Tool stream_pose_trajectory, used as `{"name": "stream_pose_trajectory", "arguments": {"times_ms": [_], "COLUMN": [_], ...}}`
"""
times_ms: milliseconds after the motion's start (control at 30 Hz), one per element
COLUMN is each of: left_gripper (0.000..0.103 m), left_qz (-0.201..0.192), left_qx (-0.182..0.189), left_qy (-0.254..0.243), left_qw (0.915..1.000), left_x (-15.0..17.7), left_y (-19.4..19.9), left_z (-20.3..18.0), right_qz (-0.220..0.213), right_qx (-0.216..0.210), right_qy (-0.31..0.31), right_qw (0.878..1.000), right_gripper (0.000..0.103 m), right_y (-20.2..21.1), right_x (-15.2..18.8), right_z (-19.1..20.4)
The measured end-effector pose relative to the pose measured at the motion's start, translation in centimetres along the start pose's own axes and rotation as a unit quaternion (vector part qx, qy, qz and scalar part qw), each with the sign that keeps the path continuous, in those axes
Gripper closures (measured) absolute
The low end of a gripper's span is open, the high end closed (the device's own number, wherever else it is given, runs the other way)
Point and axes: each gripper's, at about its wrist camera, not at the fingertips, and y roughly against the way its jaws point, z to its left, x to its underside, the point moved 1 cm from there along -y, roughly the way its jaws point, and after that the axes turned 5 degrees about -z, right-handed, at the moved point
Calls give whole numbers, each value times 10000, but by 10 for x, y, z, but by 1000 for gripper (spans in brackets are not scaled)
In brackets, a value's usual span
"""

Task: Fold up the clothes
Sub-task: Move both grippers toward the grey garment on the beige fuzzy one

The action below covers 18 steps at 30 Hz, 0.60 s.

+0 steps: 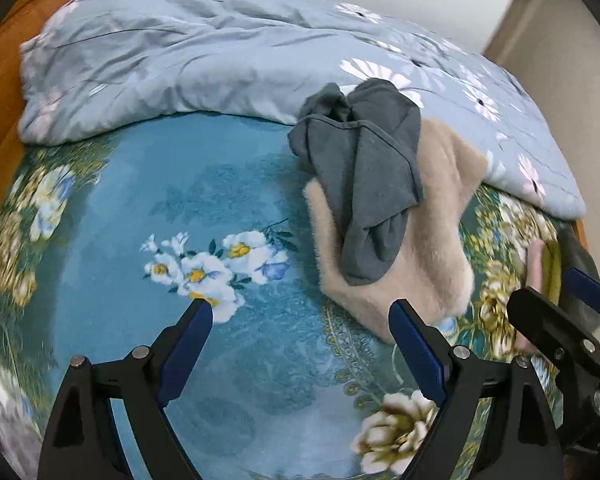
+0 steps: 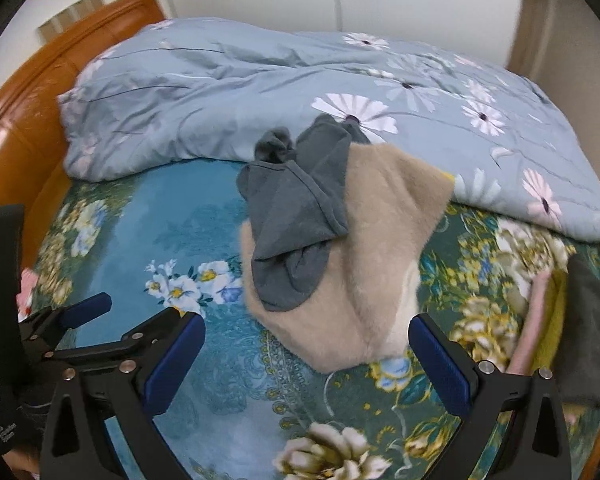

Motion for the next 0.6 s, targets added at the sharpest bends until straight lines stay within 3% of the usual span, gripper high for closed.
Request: {"name": "stream_pose_trajectory", "arguments": {"times_ms": [333,600], "left_gripper": [13,12], "left_qz": [172,415], "left_qx": [587,874], "left_qy": [-211,-194], "left_qw": [9979,9951], "left_x": [-23,-36], "left_y": [-23,-65], "left_z": [34,38], "right_qz": [244,584], "right_qx": [773,909], "right_qy": [-215,-118], "right_qw": [9965,9941], "right_gripper": [0,0], "right_y": [-10,-48], "right_x": [-15,-30], "right_z": [39,48]}}
